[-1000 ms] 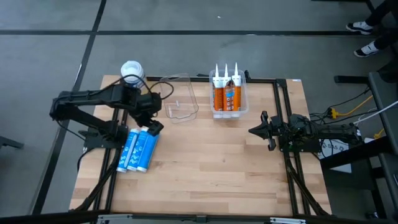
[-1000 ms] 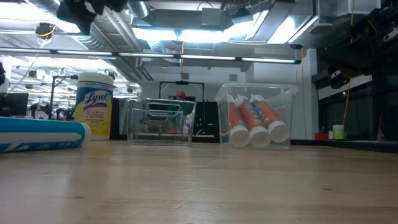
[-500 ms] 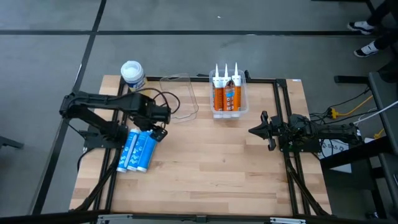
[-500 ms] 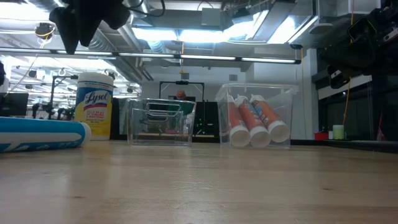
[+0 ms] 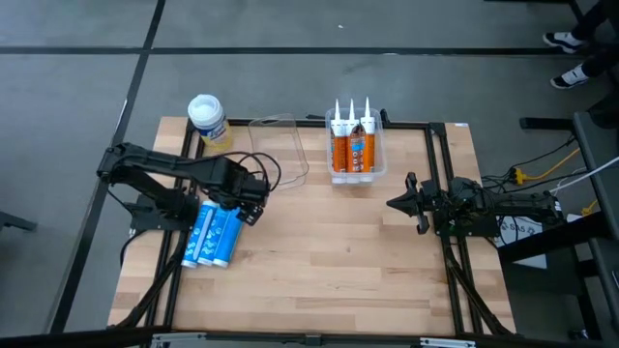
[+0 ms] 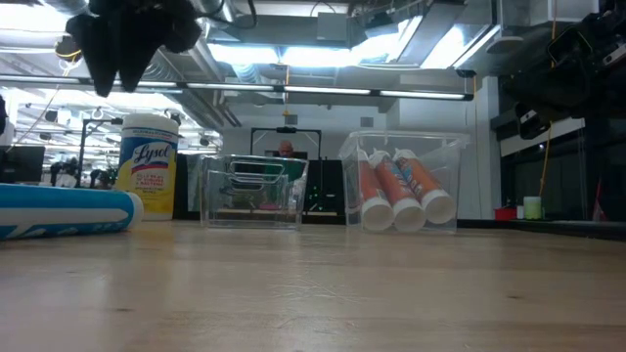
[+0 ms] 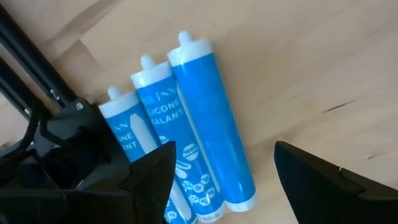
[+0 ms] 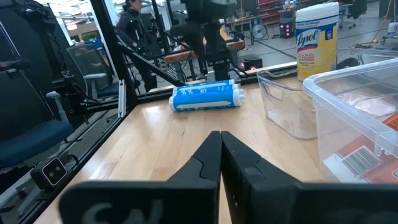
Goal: Pick & place silicon tubes, Sealant and Lysol wipes
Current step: Put the left blue sealant into the left transparent bin
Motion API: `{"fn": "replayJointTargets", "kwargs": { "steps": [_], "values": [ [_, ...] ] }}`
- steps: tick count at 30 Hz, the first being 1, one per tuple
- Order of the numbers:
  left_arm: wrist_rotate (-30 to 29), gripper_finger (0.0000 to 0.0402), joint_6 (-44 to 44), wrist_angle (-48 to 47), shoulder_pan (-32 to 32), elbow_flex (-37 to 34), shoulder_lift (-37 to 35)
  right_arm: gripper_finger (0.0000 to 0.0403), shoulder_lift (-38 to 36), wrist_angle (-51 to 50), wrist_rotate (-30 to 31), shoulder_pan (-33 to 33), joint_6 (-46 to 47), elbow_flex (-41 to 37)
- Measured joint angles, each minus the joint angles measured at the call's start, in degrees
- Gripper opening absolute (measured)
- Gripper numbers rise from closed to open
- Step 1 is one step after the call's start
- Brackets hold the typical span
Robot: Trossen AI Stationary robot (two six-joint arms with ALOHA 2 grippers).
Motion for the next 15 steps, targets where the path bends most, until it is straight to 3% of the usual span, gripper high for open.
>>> {"fn": "replayJointTargets", "kwargs": {
  "steps": [15],
  "values": [
    [3.7,0.0265,0.0,8.8,-0.2,-8.8,0.0,0.0012,0.0,0.0,0.0,0.0,0.0,0.0]
  ]
}}
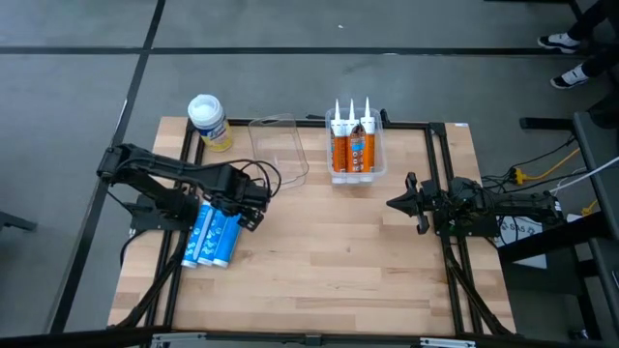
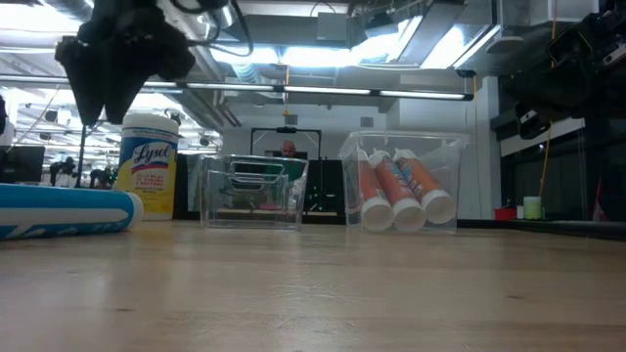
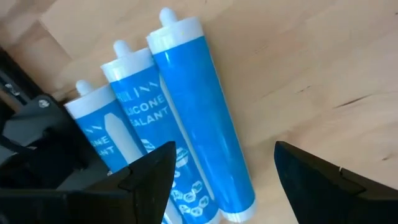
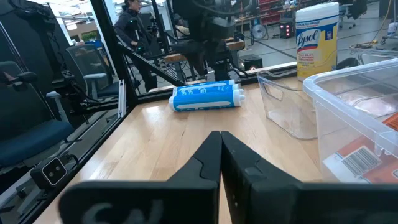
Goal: Pick & place silicon tubes, Sealant and Lysol wipes
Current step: Put the left blue sealant into the left transparent bin
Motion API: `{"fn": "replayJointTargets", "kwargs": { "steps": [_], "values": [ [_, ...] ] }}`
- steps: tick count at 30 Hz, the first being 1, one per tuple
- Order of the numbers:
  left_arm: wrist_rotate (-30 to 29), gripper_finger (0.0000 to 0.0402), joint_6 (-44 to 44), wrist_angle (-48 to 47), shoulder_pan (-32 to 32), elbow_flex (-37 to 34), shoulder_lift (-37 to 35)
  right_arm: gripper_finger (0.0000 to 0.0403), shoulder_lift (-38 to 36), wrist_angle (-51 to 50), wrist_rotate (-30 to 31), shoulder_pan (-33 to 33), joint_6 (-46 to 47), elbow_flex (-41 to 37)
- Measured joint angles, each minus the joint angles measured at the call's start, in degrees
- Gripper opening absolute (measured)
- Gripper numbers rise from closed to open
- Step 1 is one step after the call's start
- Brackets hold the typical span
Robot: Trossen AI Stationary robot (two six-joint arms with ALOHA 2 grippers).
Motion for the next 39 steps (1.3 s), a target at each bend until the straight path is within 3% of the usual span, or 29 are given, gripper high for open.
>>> {"fn": "replayJointTargets", "kwargs": {
  "steps": [18,39],
  "values": [
    [3.3,0.0265,-1.6,12.2,0.0,-12.4,0.0,0.0012,0.0,0.0,0.0,0.0,0.0,0.0],
    [4.8,0.0265,-3.9,21.6,0.0,-20.6,0.0,0.0012,0.0,0.0,0.0,0.0,0.1,0.0]
  ]
}}
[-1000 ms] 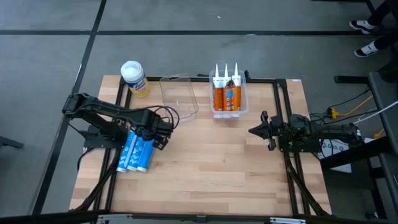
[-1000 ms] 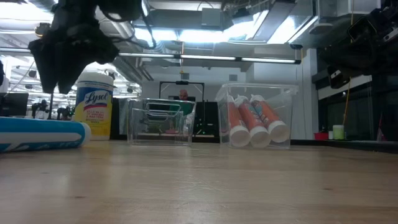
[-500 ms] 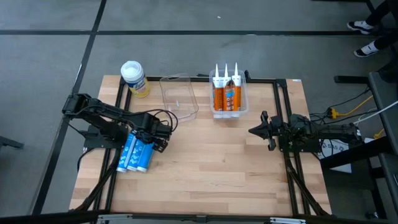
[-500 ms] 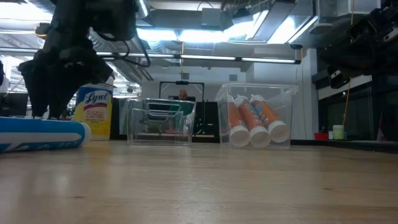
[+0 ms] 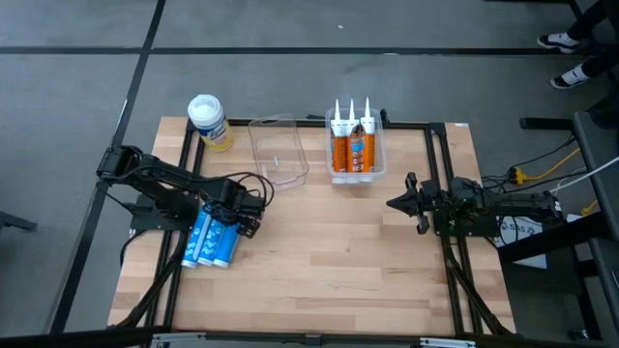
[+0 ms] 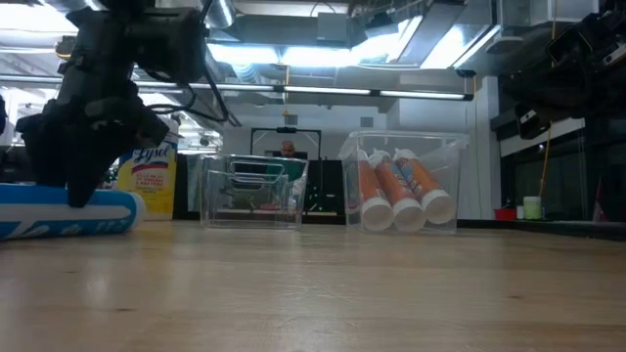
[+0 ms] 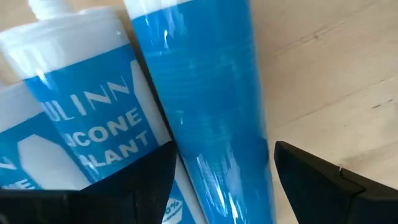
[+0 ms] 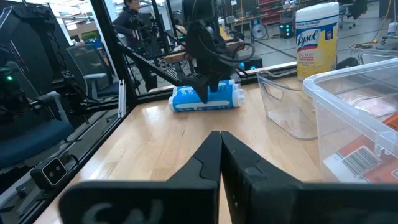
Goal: Pick & place silicon tubes, Sealant and Lysol wipes
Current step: Put the left blue sealant into the left transparent bin
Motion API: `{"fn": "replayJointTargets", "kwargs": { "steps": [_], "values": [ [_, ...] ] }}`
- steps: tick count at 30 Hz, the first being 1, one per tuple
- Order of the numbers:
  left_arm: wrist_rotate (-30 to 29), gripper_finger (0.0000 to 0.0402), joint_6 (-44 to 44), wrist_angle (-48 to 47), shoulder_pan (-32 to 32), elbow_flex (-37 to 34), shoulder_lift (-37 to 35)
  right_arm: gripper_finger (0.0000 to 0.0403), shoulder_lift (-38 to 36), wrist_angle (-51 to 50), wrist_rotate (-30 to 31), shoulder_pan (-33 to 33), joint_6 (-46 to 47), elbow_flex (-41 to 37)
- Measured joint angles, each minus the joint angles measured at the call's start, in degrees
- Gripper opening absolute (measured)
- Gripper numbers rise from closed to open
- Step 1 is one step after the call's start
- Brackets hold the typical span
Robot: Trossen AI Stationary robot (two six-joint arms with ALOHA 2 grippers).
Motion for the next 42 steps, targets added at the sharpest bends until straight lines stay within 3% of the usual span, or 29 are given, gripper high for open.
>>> {"fn": "replayJointTargets", "kwargs": {
  "steps": [24,42],
  "values": [
    [-6.1,0.0265,-1.4,2.1,0.0,-1.1,0.0,0.0012,0.0,0.0,0.0,0.0,0.0,0.0],
    [-6.1,0.0265,-5.2,1.9,0.0,-1.1,0.0,0.0012,0.0,0.0,0.0,0.0,0.0,0.0]
  ]
}}
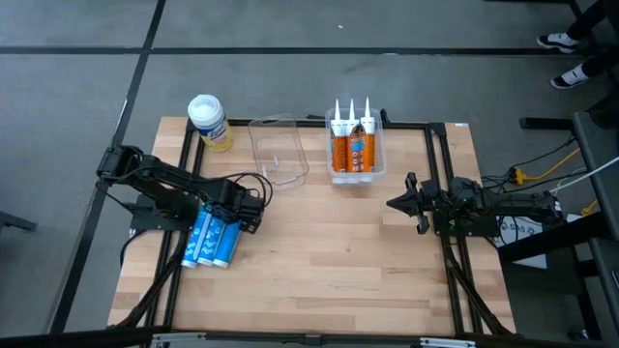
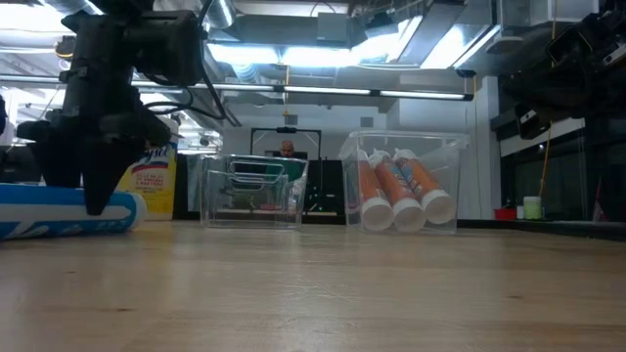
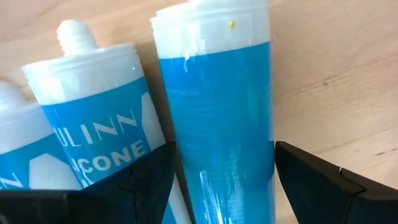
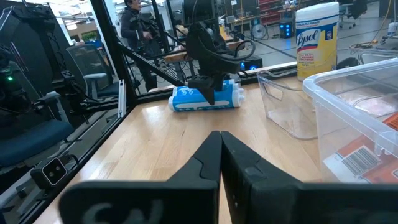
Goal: Pick & place silicon tubes, Sealant and Lysol wipes
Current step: Put the left blue sealant into the left transparent bin
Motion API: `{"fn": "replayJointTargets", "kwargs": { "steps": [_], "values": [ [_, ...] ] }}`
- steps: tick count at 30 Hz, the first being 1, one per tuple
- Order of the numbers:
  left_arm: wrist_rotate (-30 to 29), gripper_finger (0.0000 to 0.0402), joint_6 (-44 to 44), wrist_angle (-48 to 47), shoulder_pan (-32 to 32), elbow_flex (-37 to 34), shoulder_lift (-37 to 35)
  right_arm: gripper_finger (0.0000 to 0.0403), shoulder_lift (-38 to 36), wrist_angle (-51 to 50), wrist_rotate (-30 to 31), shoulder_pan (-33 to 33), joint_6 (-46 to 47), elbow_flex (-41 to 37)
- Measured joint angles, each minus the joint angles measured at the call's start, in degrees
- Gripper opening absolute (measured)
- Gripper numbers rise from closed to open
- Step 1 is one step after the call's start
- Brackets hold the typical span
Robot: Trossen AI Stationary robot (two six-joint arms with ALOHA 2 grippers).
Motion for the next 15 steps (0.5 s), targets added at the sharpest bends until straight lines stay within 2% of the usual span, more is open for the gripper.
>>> {"fn": "replayJointTargets", "kwargs": {
  "steps": [15],
  "values": [
    [0.6,0.0265,-1.9,2.2,0.0,0.0,0.0,0.0012,0.0,0.0,0.0,0.0,-0.1,0.0]
  ]
}}
